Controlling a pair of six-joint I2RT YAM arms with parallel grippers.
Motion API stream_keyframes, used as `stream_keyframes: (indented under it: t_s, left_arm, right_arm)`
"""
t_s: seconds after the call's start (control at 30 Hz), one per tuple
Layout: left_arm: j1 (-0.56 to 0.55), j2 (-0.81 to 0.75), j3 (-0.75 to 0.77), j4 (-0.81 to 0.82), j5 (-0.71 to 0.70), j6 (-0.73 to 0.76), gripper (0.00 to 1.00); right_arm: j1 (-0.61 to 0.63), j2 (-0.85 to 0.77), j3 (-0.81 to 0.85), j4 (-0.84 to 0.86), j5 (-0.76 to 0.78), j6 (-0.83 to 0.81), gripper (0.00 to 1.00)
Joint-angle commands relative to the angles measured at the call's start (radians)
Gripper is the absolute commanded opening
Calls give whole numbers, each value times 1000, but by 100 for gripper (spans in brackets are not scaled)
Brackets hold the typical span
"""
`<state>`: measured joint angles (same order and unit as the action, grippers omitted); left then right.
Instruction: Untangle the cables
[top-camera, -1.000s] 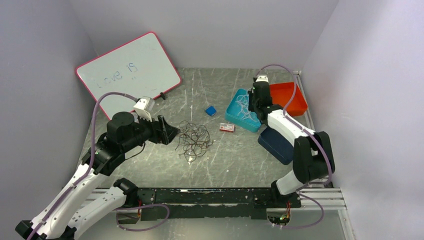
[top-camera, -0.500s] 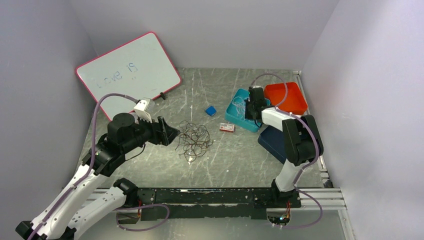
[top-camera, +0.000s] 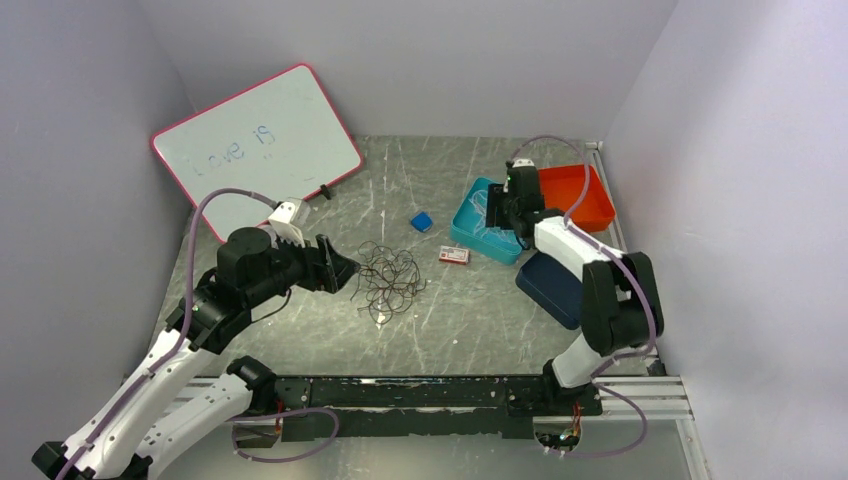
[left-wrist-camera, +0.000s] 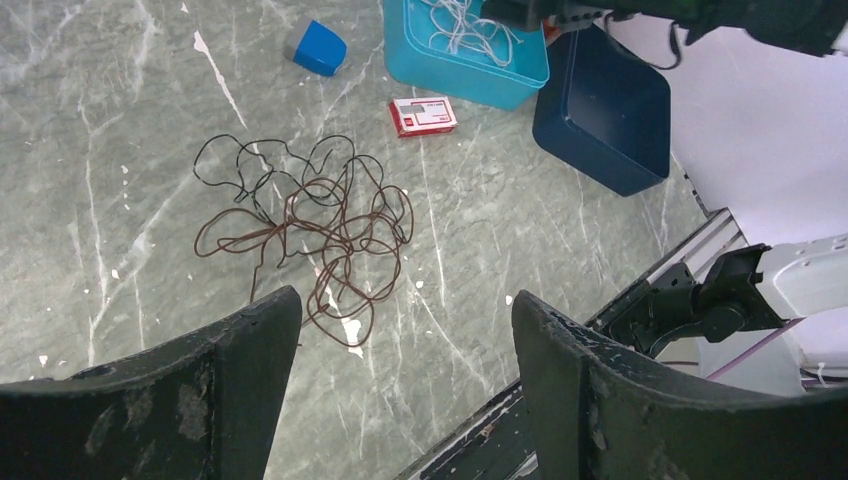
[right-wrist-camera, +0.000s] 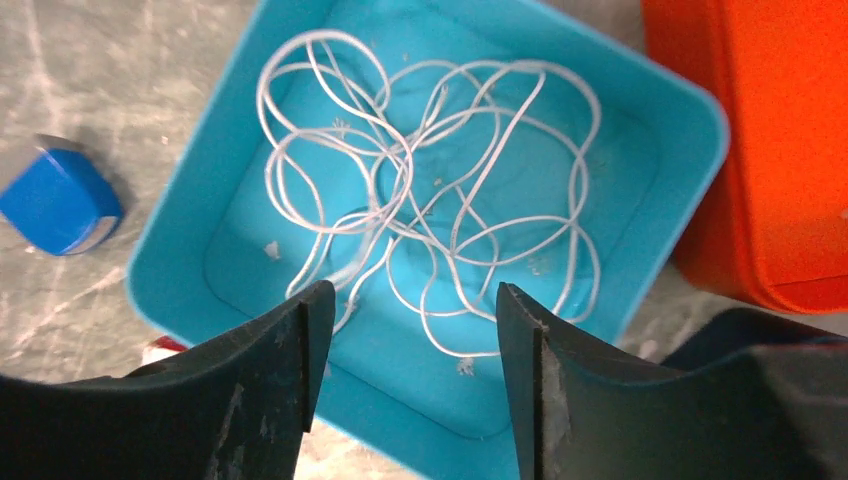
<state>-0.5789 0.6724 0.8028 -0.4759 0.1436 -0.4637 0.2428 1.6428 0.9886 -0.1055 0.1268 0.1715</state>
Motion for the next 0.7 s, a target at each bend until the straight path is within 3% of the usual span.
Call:
stream_keyframes:
  t_s: [0.0,0.13,0.33,0.67]
  left_arm:
    - [-3,0,-8,15,-8,-19,82]
    - [-3,1,-12,17,-18,-24,83]
    - [-4,18,-20,33,-16,-30,83]
    - [-3,84,-52,49,-45,-62,83]
  right_arm:
    - [-10,-106,8,-43,33,-20,68]
    - [-9,-163,8,-80,43,-31,77]
    - [-8,-248,7,-98,24,-22,79]
    - [4,-469,-110,-28,-291,92,76]
